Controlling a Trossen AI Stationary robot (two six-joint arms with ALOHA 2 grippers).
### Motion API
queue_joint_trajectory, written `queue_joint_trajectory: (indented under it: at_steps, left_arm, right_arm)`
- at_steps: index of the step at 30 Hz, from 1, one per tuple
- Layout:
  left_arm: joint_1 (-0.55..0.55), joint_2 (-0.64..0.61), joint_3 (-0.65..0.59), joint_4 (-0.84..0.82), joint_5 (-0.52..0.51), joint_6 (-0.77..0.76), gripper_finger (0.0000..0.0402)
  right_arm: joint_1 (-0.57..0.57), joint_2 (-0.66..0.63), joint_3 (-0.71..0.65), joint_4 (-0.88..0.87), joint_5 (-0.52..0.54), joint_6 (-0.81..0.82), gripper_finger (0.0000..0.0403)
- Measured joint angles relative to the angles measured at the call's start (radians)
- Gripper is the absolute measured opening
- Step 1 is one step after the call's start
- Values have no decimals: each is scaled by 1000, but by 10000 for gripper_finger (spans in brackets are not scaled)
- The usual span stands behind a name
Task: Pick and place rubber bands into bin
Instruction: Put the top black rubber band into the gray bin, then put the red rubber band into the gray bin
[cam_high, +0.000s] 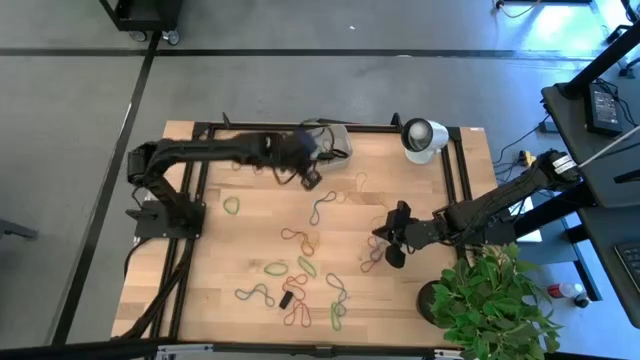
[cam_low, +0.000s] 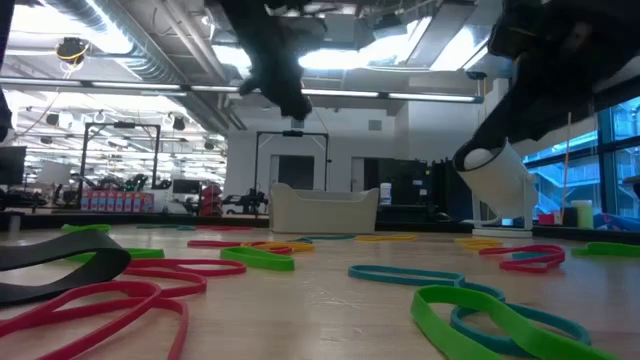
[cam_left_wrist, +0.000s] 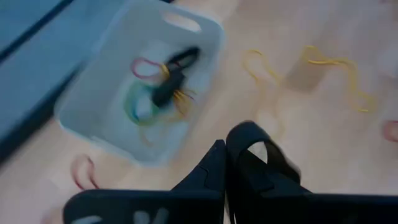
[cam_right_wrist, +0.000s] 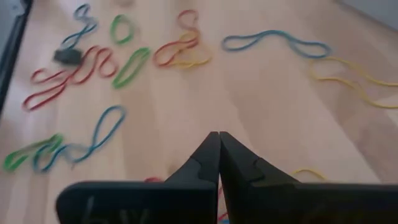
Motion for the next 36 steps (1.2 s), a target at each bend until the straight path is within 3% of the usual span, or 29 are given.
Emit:
queue_joint_trajectory:
  at_steps: [10, 21, 36]
  left_arm:
    - [239, 234, 127, 74, 177, 337, 3]
    - [296, 453, 235, 67, 215, 477, 11]
    - [295, 444, 250, -4, 199, 492, 133]
  right_arm:
    - [-133, 0, 0, 40, 8, 24, 10]
    - [-199, 0, 1, 51, 7, 207, 10]
    - [-205, 0, 1, 55, 23, 208, 10]
